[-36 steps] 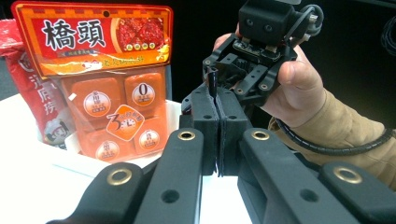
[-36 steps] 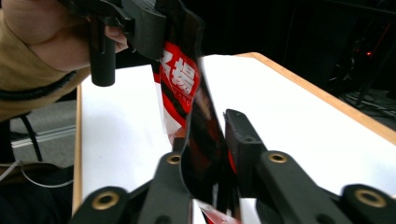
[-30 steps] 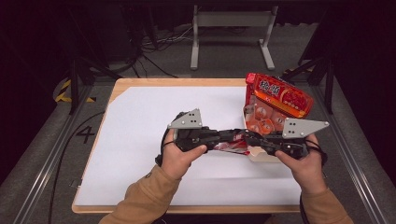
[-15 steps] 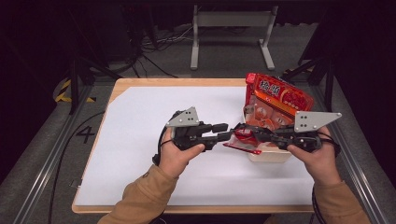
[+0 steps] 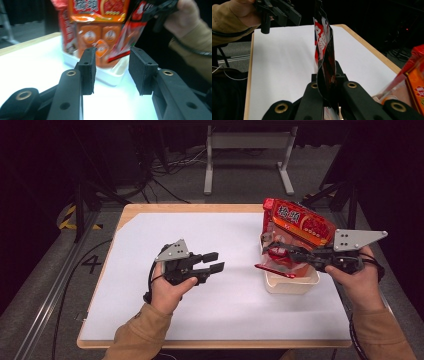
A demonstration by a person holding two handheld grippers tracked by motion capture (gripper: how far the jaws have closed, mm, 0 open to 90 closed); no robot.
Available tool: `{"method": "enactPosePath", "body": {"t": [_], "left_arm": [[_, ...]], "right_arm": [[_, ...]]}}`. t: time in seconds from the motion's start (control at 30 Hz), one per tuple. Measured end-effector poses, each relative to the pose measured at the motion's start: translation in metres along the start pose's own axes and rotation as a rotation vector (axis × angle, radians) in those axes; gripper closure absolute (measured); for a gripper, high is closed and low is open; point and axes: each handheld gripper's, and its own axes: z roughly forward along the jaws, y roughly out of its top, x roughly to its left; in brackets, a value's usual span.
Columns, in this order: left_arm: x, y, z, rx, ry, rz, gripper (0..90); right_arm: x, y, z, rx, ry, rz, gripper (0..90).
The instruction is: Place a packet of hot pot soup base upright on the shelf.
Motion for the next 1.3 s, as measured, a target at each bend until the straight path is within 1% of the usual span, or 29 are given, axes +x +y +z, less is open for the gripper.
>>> {"method": "enactPosePath", "body": {"t": [0.07,0.13,0.23,0.3,0.37,0.43,0.47,0.53,0.57,0.6,0.67,0.7,0.8,0.83,0.97,1.0,1.07,1.2,1.3], "left_arm": [[0.001,-0.003,-0.005,0.017,0.042,0.025,57.9],[0.003,-0.005,-0.011,0.028,0.071,0.045,57.4],[0.007,-0.011,-0.019,0.029,0.090,0.034,56.2],[0.008,-0.012,-0.021,0.030,0.096,0.034,55.8],[0.011,-0.017,-0.027,0.036,0.100,0.019,55.2],[0.013,-0.020,-0.033,0.035,0.114,0.009,55.1],[0.015,-0.021,-0.034,0.038,0.118,0.013,55.0],[0.016,-0.022,-0.037,0.042,0.119,0.007,54.8],[0.017,-0.022,-0.040,0.037,0.127,-0.002,54.8],[0.018,-0.022,-0.042,0.037,0.133,0.003,54.6],[0.019,-0.022,-0.046,0.032,0.136,0.000,54.0],[0.020,-0.020,-0.051,0.031,0.151,0.010,52.2],[0.022,-0.020,-0.056,0.032,0.161,0.010,50.6],[0.023,-0.020,-0.059,0.026,0.168,0.008,50.6],[0.026,-0.020,-0.066,0.042,0.187,0.018,49.8],[0.026,-0.021,-0.067,0.044,0.187,0.010,49.7],[0.028,-0.023,-0.070,0.052,0.197,0.008,49.4],[0.031,-0.024,-0.075,0.063,0.203,-0.004,48.4],[0.032,-0.025,-0.077,0.072,0.210,-0.002,47.2]], "right_arm": [[-0.001,-0.001,-0.001,0.003,-0.002,0.003,90.0],[-0.004,-0.002,-0.003,0.012,-0.006,0.005,90.0],[-0.009,-0.006,-0.007,0.026,-0.011,0.013,90.0],[-0.010,-0.006,-0.008,0.030,-0.012,0.013,90.0],[-0.012,-0.008,-0.010,0.040,-0.005,0.017,90.0],[-0.013,-0.009,-0.011,0.051,-0.001,0.013,90.0],[-0.014,-0.010,-0.012,0.055,0.003,0.011,90.0],[-0.014,-0.010,-0.012,0.056,0.006,0.011,90.0],[-0.015,-0.011,-0.013,0.059,0.007,0.008,90.0],[-0.016,-0.012,-0.013,0.062,0.011,0.012,90.0],[-0.017,-0.014,-0.014,0.065,0.015,0.019,90.0],[-0.018,-0.017,-0.015,0.073,0.021,0.022,90.0],[-0.018,-0.018,-0.014,0.079,0.031,0.024,90.0],[-0.018,-0.020,-0.014,0.083,0.036,0.028,90.0],[-0.021,-0.024,-0.015,0.087,0.053,0.050,90.0],[-0.022,-0.024,-0.015,0.088,0.058,0.054,90.0],[-0.022,-0.025,-0.015,0.094,0.067,0.065,90.0],[-0.023,-0.027,-0.014,0.120,0.074,0.079,90.0],[-0.024,-0.030,-0.013,0.127,0.078,0.091,90.0]]}}
